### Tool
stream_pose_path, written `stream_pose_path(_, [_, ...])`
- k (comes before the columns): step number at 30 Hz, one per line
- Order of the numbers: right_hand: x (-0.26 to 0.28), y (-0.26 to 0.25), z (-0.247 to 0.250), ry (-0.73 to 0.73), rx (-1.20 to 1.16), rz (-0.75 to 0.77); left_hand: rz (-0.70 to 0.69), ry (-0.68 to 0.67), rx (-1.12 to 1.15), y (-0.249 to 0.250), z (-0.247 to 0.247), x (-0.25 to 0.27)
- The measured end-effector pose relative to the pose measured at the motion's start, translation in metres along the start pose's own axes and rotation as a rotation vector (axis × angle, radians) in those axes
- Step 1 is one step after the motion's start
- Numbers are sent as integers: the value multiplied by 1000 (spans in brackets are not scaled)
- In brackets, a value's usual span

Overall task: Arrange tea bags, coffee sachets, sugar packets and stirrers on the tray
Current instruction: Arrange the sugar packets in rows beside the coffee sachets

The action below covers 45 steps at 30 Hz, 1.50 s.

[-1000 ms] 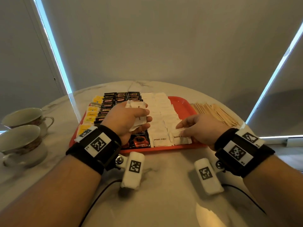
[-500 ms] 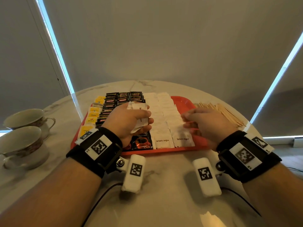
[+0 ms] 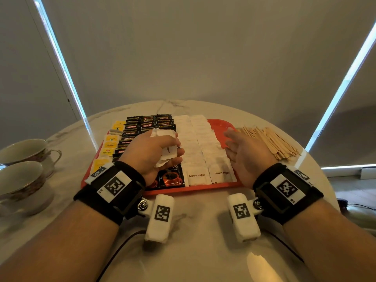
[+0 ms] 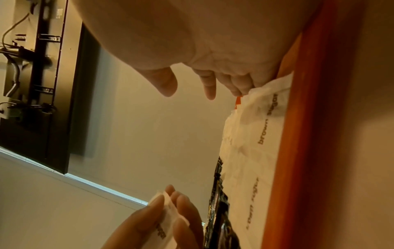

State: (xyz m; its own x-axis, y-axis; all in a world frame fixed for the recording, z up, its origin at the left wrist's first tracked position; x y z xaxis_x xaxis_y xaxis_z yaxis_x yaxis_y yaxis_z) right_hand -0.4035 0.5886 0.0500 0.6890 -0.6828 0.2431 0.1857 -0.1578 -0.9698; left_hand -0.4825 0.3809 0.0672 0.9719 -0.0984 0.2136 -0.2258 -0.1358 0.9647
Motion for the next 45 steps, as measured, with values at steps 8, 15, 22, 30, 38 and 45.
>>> stream_pose_path(8, [-16, -5, -6, -66, -27, -38, 39, 47, 38, 0, 2, -1])
stream_pose_path(15, [-39, -21, -9, -15, -99, -71, 72, 82, 188, 4, 6, -7])
stream_pose_path(22, [-55, -25, -30, -67, -63, -94, 90, 35, 254, 7, 3, -4])
stream_pose_path(30, [-53, -51, -38, -2, -190, 50, 16, -4, 209, 8, 5, -10])
stream_pose_path(38, [16, -45, -92, -432, 46, 181, -115, 54, 93, 14, 14, -13])
stream_pose_path(45, [11, -37, -87, -321, 30, 229, -166, 38, -81, 13, 13, -14])
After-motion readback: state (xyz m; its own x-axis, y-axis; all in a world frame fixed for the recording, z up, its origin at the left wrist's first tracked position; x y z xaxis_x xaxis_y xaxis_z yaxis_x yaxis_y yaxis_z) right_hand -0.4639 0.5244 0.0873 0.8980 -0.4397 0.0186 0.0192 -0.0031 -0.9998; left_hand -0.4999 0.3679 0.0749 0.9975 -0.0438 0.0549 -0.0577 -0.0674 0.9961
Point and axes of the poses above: each hand's wrist, its own x-axis away from the middle knuckle, its own z-axis out of the back of the hand, y = z × x, the point moved 5 cm from there along -x, towards the middle knuckle, and after that the axes turned 15 degrees about y, right-handed, at the moved point
